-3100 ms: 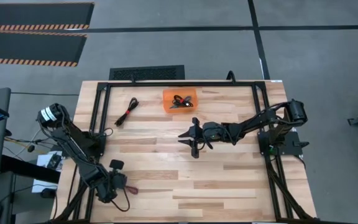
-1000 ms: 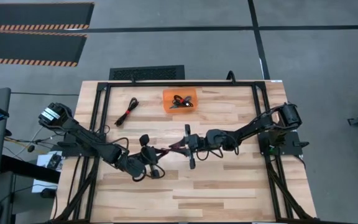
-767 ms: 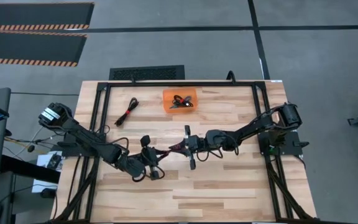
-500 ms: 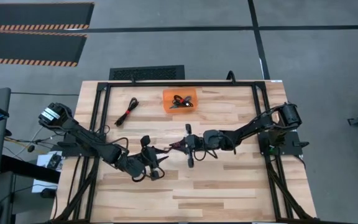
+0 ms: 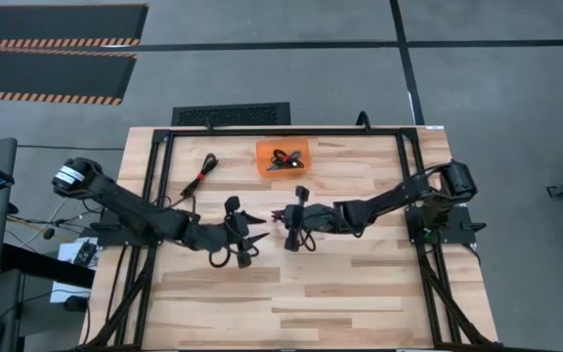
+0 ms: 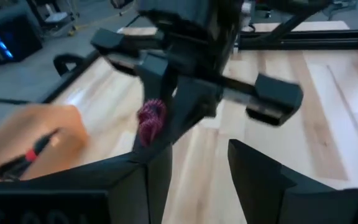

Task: Pick and place USB-C Cables
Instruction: Put the pink charger cable into the orange bin

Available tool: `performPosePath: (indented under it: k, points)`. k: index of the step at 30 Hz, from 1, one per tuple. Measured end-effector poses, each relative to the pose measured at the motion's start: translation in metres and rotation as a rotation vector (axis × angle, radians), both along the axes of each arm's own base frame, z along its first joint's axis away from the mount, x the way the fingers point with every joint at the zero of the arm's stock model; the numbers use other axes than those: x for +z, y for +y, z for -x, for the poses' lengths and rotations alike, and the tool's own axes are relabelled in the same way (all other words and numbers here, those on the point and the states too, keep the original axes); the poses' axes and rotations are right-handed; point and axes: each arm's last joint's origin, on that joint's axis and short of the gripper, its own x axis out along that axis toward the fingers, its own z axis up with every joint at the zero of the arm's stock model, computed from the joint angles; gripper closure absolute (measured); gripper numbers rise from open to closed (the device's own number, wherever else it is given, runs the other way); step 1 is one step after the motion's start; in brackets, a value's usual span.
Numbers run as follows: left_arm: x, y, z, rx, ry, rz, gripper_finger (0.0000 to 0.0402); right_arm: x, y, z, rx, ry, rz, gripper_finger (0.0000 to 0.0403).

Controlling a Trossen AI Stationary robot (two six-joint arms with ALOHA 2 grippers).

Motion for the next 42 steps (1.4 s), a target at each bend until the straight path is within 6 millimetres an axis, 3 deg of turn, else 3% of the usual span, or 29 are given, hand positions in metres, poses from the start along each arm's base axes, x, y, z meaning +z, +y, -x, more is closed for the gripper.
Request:
performPosePath:
  k: [3, 8, 12, 17, 24, 33, 36, 42]
  points:
    - [0.000, 0.007, -0.002, 0.009, 0.011, -0.035, 0.0259, 0.013, -0.005, 0.012, -0.055, 0.001, 0.022, 0.0382]
    - [-0.005, 0.014, -0.002, 0.002, 0.013, -0.047, 0.0264, 0.028, -0.023, 0.054, -0.133, -0.128, 0.020, 0.0383]
    - [-0.016, 0.019, 0.001, -0.026, -0.005, -0.019, 0.0264, 0.025, -0.037, 0.088, -0.186, -0.210, -0.020, 0.0385]
    - [-0.026, 0.027, 0.004, -0.042, -0.024, -0.003, 0.0264, 0.021, -0.040, 0.108, -0.196, -0.243, -0.050, 0.0386]
    - [-0.024, 0.048, 0.003, 0.010, -0.034, -0.040, 0.0264, 0.029, -0.043, 0.107, -0.195, -0.264, -0.005, 0.0385]
    - [0.006, 0.060, 0.023, 0.009, -0.095, -0.071, 0.0265, 0.016, -0.088, 0.085, -0.318, -0.227, 0.084, 0.0386]
    - [0.003, 0.060, 0.035, -0.001, -0.099, -0.067, 0.0265, 0.016, -0.104, 0.075, -0.306, -0.229, 0.074, 0.0386]
    - [-0.023, 0.065, 0.064, 0.048, -0.085, -0.006, 0.0265, 0.020, -0.137, 0.052, -0.271, -0.118, 0.066, 0.0386]
